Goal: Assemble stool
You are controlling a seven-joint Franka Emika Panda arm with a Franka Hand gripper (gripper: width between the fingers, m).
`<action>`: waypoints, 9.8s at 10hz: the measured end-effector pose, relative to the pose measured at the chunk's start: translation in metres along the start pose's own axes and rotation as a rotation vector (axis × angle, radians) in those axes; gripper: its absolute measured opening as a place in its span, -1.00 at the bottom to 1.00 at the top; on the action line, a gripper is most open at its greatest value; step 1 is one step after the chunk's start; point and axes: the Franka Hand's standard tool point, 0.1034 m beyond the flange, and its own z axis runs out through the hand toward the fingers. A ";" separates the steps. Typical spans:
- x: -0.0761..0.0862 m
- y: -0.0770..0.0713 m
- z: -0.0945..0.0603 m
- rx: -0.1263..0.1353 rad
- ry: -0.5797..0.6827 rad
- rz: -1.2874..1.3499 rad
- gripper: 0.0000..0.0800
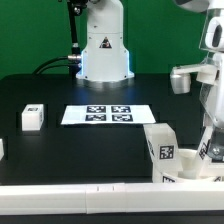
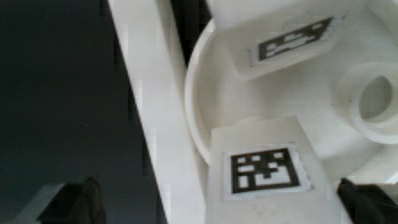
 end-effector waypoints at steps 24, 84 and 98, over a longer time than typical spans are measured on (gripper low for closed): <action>-0.029 0.000 0.012 0.097 0.028 2.113 -0.13; -0.310 -0.166 0.056 0.920 -0.795 1.096 0.62; -0.326 -0.195 0.068 1.008 -0.885 1.134 -0.18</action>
Offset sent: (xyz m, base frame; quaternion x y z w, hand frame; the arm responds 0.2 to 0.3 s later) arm 0.0000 0.0000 0.0000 0.0000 0.0000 0.0650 0.9979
